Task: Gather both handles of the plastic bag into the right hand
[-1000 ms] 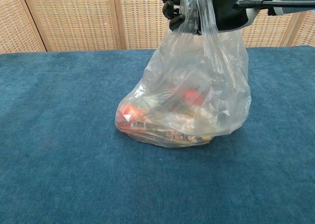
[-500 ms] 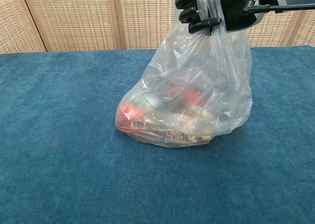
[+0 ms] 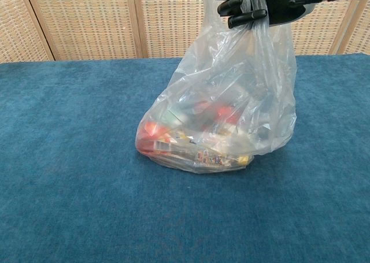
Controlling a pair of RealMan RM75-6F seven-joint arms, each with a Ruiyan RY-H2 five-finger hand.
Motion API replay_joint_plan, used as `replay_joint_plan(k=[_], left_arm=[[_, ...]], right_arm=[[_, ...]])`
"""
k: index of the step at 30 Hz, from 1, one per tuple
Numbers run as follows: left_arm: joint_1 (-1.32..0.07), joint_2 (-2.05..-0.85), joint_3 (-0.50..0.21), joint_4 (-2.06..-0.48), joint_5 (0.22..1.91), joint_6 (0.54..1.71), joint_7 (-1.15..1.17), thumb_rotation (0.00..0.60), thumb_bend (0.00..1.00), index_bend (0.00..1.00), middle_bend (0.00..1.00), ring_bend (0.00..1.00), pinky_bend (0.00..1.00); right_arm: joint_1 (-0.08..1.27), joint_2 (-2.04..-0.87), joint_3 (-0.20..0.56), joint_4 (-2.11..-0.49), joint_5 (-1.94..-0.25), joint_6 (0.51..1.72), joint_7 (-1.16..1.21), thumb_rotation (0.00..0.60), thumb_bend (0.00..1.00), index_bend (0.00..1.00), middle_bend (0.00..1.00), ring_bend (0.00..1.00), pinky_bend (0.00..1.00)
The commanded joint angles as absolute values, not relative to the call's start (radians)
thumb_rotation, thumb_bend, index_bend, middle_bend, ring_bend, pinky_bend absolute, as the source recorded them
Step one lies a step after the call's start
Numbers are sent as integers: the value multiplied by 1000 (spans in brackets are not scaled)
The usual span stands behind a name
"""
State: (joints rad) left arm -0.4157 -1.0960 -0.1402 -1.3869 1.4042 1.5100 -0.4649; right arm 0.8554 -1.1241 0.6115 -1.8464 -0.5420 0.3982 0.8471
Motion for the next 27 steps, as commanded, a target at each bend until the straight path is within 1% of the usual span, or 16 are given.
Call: replay_joint_plan(k=[1, 10, 14, 21, 27], left_arm=[[-384, -1097, -128, -1387, 1399, 1526, -467, 600, 46, 0, 0, 0, 0], [-328, -1101, -110, -1391, 1388, 1526, -456, 600, 76, 0, 0, 0, 0], [-292, -1090, -108, -1430, 1368, 1530, -433, 600, 99, 0, 0, 0, 0], [-229, -1072, -95, -1514, 1308, 1532, -325, 600, 135, 0, 0, 0, 0], [-203, -1058, -96, -1566, 1281, 1522, -224, 600, 142, 0, 0, 0, 0]], right_arm=[[870, -1111, 596, -1861, -517, 417, 834, 600, 1000, 863, 910, 810, 1000], [886, -1094, 581, -1877, -479, 447, 812, 600, 1000, 860, 910, 811, 1000], [893, -1081, 579, -1888, -464, 463, 797, 600, 1000, 859, 911, 811, 1000], [910, -1063, 580, -1907, -439, 485, 777, 600, 1000, 858, 911, 814, 1000], [930, -1039, 588, -1930, -402, 508, 761, 600, 1000, 857, 912, 814, 1000]])
